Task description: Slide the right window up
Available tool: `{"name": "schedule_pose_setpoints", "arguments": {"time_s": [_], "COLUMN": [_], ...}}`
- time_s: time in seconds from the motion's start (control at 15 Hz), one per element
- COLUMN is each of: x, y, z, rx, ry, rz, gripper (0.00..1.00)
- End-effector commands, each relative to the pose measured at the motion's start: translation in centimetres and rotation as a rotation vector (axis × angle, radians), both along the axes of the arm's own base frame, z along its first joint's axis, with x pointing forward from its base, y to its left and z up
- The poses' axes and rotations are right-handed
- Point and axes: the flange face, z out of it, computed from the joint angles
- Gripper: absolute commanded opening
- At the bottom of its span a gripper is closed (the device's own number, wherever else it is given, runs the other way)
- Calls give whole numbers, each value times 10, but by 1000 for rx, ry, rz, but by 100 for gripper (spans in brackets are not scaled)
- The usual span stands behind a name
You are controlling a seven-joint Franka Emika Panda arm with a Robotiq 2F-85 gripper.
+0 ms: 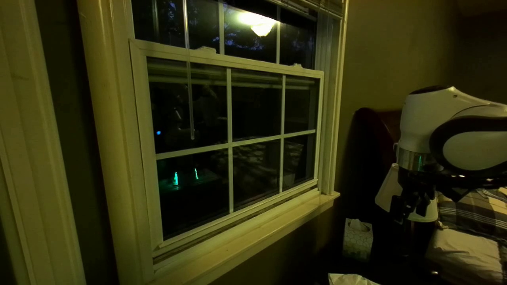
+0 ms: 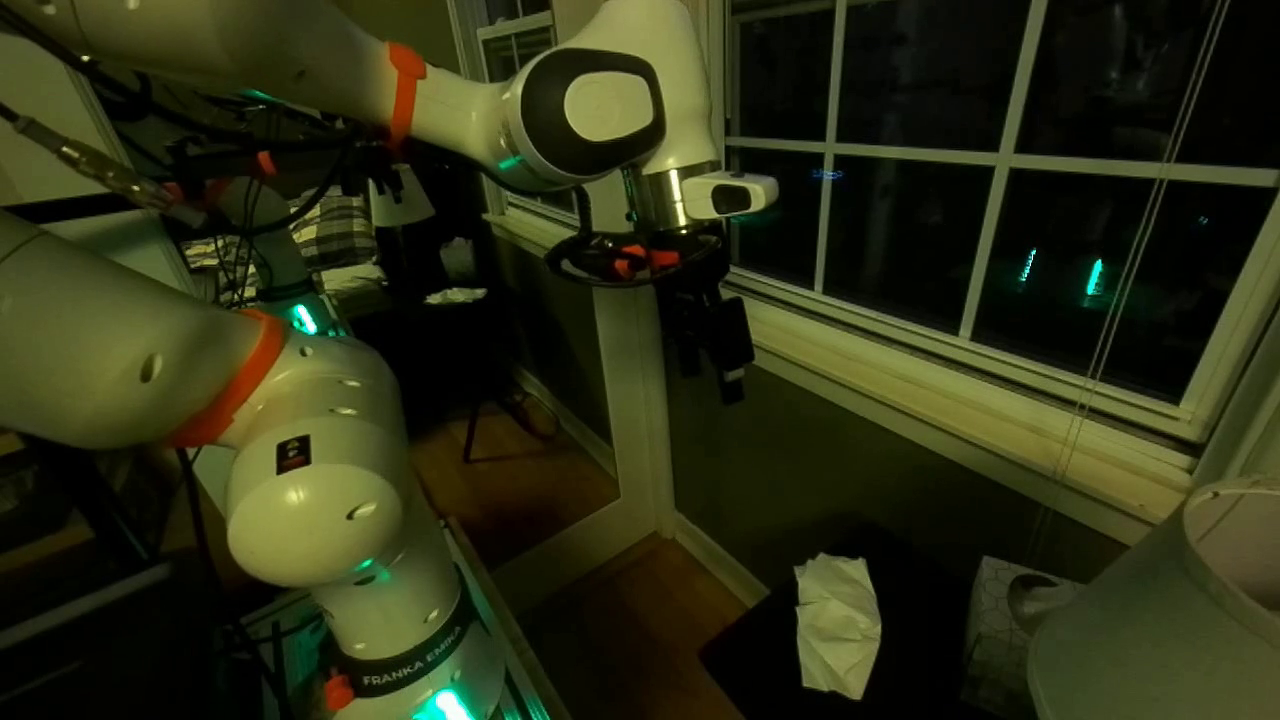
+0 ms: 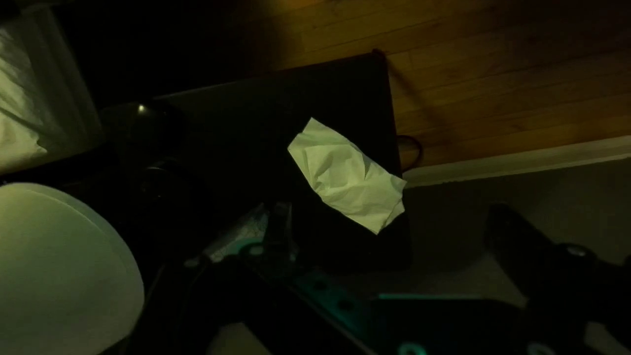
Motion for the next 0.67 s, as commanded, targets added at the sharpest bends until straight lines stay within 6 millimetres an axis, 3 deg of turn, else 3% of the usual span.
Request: {"name": "schedule_pose_setpoints", "arguments": {"time_s": [0.0,0.33,0.6], "x": [26,69,105], "y": [17,48,69], "z": [9,9,43], "rx": [30,96,146], "ry": [-115,-288,-432], "rz": [128,334,409], "gripper": [100,100,100]}}
